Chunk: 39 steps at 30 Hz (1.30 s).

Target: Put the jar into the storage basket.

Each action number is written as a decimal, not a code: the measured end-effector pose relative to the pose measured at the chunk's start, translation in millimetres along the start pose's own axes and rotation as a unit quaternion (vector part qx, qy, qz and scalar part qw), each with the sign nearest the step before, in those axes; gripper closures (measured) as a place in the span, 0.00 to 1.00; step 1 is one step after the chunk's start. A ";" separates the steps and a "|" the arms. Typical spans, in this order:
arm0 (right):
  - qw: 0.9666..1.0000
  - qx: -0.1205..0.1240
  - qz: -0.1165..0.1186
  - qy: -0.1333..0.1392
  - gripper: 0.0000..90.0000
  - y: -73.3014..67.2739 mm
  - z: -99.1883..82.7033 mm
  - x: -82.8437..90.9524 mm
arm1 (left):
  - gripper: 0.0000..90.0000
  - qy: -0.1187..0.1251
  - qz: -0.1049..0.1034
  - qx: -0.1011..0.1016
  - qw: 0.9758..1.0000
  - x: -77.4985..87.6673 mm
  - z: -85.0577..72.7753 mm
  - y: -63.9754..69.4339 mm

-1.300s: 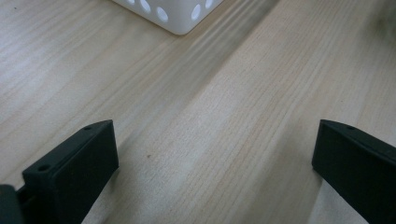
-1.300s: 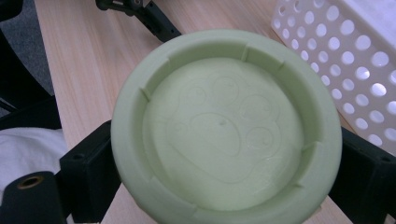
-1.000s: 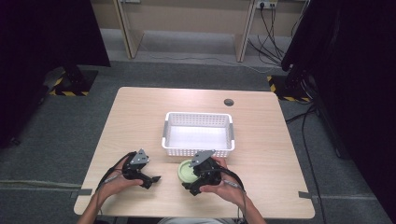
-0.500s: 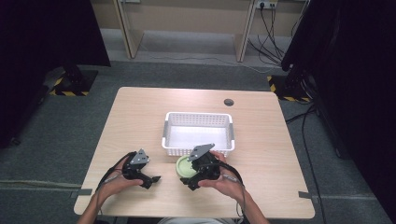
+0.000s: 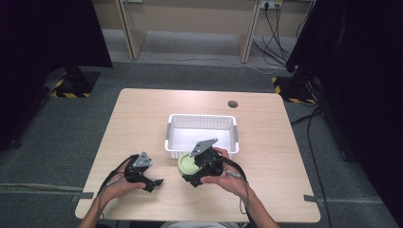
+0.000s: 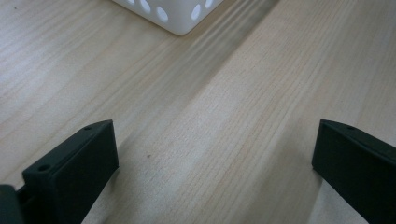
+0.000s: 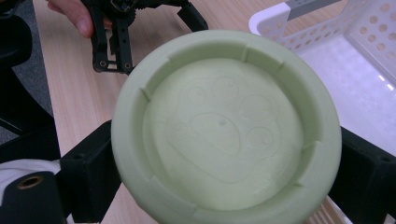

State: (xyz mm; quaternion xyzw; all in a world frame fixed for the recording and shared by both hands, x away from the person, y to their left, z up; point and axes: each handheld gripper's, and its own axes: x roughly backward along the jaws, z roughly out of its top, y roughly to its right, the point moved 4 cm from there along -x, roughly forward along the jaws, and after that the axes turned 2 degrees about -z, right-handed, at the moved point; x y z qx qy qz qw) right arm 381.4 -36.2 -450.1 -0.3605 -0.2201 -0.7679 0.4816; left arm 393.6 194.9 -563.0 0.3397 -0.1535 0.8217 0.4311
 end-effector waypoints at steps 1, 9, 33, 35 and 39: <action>1.000 -0.001 0.000 0.001 0.12 0.9 1.4 0.9 | 0.00 0.000 0.000 0.000 1.000 0.0 0.0 0.0; 1.000 -0.006 -0.005 0.002 0.12 10.3 11.4 6.0 | 0.00 0.000 0.000 0.000 1.000 0.0 0.0 0.0; 0.999 -0.034 -0.028 -0.005 0.12 46.4 43.0 10.6 | 0.00 0.000 0.000 0.000 1.000 0.0 0.0 0.0; 0.999 -0.038 -0.032 -0.005 0.12 50.8 45.1 10.5 | 0.00 0.000 0.000 0.000 1.000 0.0 0.0 0.0; 0.998 -0.044 -0.040 -0.006 0.12 58.9 49.1 8.6 | 0.00 0.000 0.000 0.000 1.000 0.0 0.0 0.0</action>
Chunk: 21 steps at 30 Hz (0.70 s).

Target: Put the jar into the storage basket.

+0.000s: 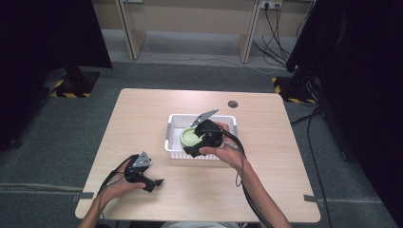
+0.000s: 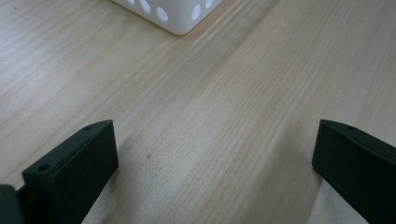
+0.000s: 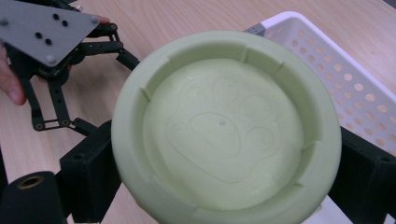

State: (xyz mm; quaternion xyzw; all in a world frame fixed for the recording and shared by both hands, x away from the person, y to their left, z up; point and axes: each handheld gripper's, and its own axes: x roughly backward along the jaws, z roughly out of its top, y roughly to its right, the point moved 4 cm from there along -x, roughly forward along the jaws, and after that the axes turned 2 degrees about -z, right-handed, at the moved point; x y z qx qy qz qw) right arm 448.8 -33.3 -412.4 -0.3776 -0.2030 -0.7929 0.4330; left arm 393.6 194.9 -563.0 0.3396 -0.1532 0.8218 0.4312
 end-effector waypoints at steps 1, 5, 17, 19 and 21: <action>1.000 -0.002 -0.002 -0.001 0.12 1.8 1.2 -1.0 | 0.00 0.000 0.000 0.000 1.000 0.0 0.0 0.0; 1.000 -0.008 -0.008 -0.001 0.12 8.4 5.9 -5.8 | 0.00 0.000 0.000 0.000 1.000 0.0 0.0 0.0; 0.999 -0.026 -0.020 -0.008 0.12 25.0 13.0 -19.2 | 0.00 0.000 0.000 0.000 1.000 0.0 0.0 0.0; 0.999 -0.029 -0.022 -0.010 0.12 28.0 13.4 -22.5 | 0.00 0.000 0.000 0.000 1.000 0.0 0.0 0.0; 0.999 -0.035 -0.023 -0.010 0.12 31.2 13.7 -25.8 | 0.00 0.000 0.000 0.000 1.000 0.0 0.0 0.0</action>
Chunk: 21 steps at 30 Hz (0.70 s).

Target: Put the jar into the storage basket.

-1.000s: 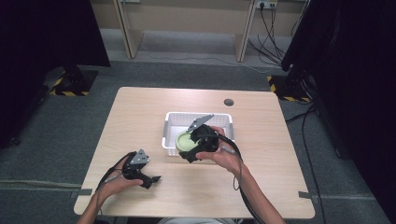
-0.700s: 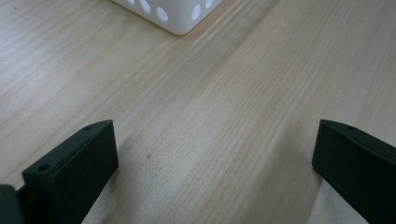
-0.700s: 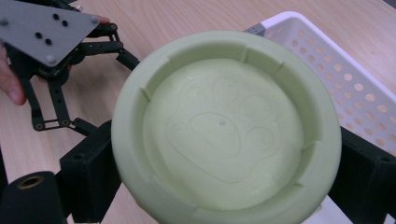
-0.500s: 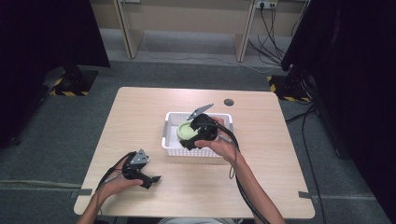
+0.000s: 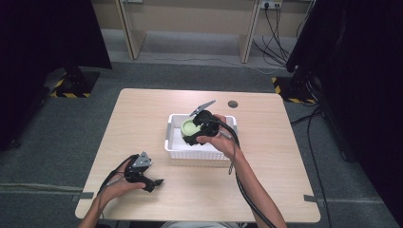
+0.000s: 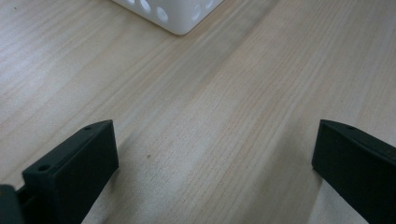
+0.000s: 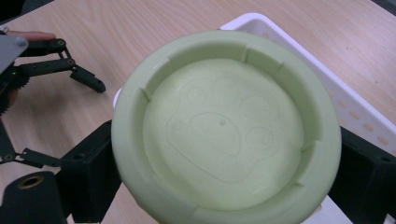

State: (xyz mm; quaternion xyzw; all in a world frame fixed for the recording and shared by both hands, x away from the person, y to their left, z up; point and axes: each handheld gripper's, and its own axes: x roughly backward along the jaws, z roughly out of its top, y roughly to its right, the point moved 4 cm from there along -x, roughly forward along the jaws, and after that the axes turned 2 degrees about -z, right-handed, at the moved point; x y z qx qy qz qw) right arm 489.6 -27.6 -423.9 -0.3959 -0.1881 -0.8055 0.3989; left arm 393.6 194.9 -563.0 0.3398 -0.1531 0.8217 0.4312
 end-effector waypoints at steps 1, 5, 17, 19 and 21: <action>1.000 -0.003 -0.001 0.000 0.12 1.7 0.3 -1.8 | 0.00 0.000 0.000 0.000 1.000 0.0 0.0 0.0; 1.000 -0.013 -0.006 0.000 0.12 8.3 0.7 -8.1 | 0.00 0.000 0.000 0.000 1.000 0.1 0.0 -0.1; 0.999 -0.032 -0.018 -0.006 0.12 20.6 -0.6 -23.8 | 0.00 -0.001 0.000 0.000 1.000 0.1 0.0 -0.1; 0.999 -0.033 -0.020 -0.007 0.12 21.5 -0.7 -26.3 | 0.00 -0.001 0.000 0.000 1.000 0.2 0.0 -0.1; 0.999 -0.034 -0.021 -0.007 0.12 22.7 -0.9 -29.2 | 0.00 -0.001 0.000 0.000 1.000 0.2 0.0 -0.1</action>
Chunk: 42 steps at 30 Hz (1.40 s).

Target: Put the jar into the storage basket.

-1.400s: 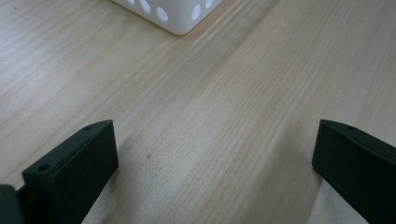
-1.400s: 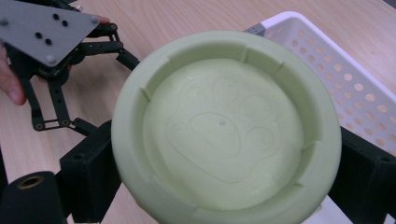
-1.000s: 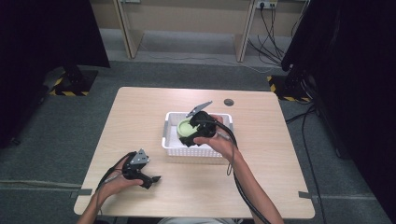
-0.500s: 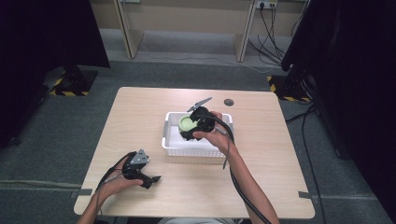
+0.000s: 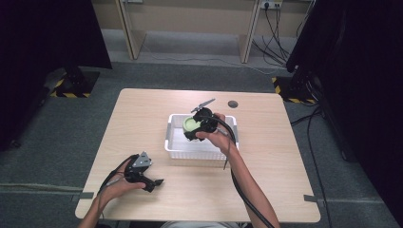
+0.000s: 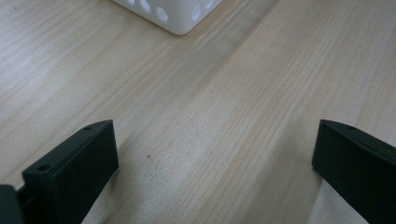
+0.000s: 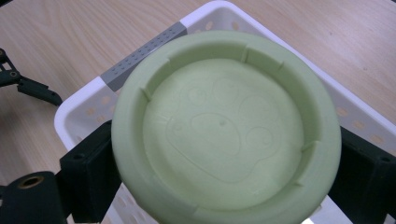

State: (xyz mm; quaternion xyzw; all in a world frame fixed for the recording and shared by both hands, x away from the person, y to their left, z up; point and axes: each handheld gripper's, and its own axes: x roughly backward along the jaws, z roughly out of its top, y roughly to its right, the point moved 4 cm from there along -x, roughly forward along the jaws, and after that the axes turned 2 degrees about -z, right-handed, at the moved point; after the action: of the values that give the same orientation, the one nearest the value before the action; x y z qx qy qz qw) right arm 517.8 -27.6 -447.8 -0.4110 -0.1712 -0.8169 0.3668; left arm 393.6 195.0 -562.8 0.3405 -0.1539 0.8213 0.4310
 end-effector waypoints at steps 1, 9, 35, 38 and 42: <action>1.000 -0.001 -0.001 -0.001 0.12 0.8 -0.1 -1.4 | 0.00 0.000 0.000 0.000 1.000 0.0 0.0 0.0; 1.000 -0.008 -0.006 -0.005 0.12 5.2 -1.8 -12.0 | 0.00 0.000 0.000 0.000 1.000 -0.1 0.0 0.0; 0.999 -0.026 -0.023 -0.006 0.12 15.9 -4.1 -33.4 | 0.00 0.001 0.000 0.001 1.000 -0.2 0.0 0.1; 0.999 -0.025 -0.027 -0.005 0.12 16.2 -2.8 -36.0 | 0.00 0.001 0.000 0.001 1.000 -0.2 0.0 0.1; 0.999 -0.026 -0.029 -0.007 0.12 16.5 -2.1 -38.8 | 0.00 0.001 0.000 0.001 1.000 -0.2 0.0 0.1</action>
State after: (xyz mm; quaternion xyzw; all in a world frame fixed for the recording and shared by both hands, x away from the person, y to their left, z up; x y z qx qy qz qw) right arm 544.2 -22.1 -480.3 -0.4204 -0.1646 -0.8287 0.3308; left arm 393.6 194.8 -562.9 0.3398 -0.1528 0.8217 0.4312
